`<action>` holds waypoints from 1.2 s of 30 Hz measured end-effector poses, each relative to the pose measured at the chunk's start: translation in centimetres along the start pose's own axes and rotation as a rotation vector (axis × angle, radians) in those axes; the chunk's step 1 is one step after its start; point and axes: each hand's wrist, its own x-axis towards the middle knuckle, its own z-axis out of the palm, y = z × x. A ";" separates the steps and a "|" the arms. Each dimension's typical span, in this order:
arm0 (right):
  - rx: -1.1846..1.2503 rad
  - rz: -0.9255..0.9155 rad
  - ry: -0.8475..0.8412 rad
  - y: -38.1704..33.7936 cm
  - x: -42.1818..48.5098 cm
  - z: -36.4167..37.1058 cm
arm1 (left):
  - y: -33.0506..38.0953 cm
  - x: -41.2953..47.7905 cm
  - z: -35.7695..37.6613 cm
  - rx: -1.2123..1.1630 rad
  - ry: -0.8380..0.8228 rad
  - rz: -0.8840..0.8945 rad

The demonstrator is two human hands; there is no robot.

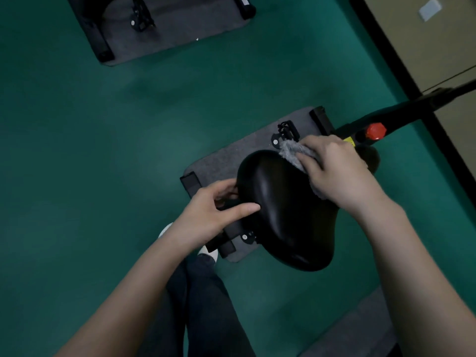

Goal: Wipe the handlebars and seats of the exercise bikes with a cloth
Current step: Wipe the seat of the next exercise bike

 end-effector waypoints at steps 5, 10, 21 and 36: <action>0.032 -0.011 0.160 0.0 -3.7 0.5 | 0.9 -0.4 -0.5 0.123 -0.006 -0.018; 0.250 0.179 0.386 0.4 -7.7 0.4 | 2.4 -1.2 -1.3 0.312 0.067 -0.058; 0.582 0.552 0.598 -2.9 -16.2 0.5 | 7.6 -1.8 -2.1 0.829 -0.089 0.239; 0.612 1.044 0.866 -11.7 -28.2 1.7 | 11.3 -3.2 2.4 1.183 -0.608 0.537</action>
